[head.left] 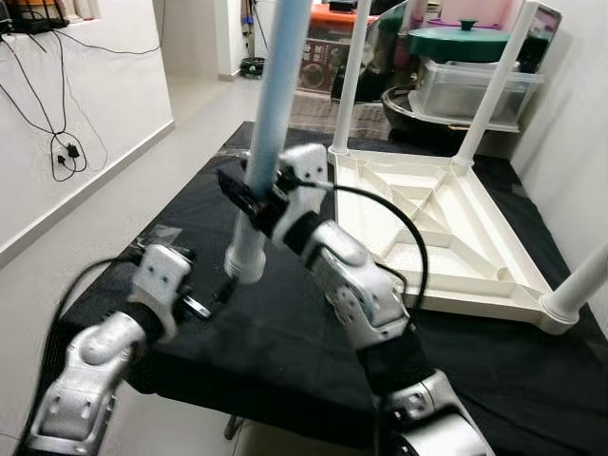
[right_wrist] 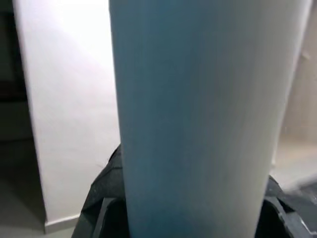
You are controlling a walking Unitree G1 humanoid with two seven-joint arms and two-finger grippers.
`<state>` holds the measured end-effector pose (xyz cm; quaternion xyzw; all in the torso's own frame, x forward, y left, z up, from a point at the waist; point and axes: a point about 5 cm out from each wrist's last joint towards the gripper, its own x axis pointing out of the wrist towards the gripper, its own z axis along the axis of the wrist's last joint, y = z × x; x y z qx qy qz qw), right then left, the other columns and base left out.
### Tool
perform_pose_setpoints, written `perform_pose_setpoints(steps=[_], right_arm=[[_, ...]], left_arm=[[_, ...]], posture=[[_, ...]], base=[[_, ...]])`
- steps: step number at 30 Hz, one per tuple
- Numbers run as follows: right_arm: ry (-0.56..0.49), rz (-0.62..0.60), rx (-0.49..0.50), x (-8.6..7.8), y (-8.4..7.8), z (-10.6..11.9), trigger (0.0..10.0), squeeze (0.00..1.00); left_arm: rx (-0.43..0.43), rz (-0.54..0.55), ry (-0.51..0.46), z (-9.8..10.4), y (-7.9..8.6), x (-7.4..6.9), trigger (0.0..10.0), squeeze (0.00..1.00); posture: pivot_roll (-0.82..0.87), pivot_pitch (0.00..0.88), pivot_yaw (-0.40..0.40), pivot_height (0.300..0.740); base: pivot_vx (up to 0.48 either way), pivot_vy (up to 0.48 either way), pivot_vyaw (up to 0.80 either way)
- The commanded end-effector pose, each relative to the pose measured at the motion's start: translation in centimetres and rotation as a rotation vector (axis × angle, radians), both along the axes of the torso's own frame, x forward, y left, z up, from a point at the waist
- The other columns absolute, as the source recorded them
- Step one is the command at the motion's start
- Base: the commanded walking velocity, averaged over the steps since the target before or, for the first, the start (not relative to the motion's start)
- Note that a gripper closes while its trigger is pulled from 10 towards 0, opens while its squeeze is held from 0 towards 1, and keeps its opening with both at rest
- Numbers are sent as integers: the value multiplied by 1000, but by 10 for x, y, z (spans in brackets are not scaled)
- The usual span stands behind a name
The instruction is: Building children table
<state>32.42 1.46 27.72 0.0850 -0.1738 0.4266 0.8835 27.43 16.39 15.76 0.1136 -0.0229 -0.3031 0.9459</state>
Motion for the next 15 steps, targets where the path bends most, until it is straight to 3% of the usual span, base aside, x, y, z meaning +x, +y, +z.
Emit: perform_pose_setpoints(steps=[1,10,15], right_arm=[[17,45,36,-7,14,0,10000,0],[-10,157,54,-23,25,2,10000,0],[7,123,40,-18,25,-4,10000,0]], left_arm=[[-6,-17,-6,4,-1,1,10000,0],[31,-17,-22,8,5,9,10000,0],[27,-9,-55,17,4,8,10000,0]], posture=[[76,0,-52,740],[69,0,-44,740],[72,0,-48,740]], base=[[0,0,0],[0,0,0],[0,0,0]])
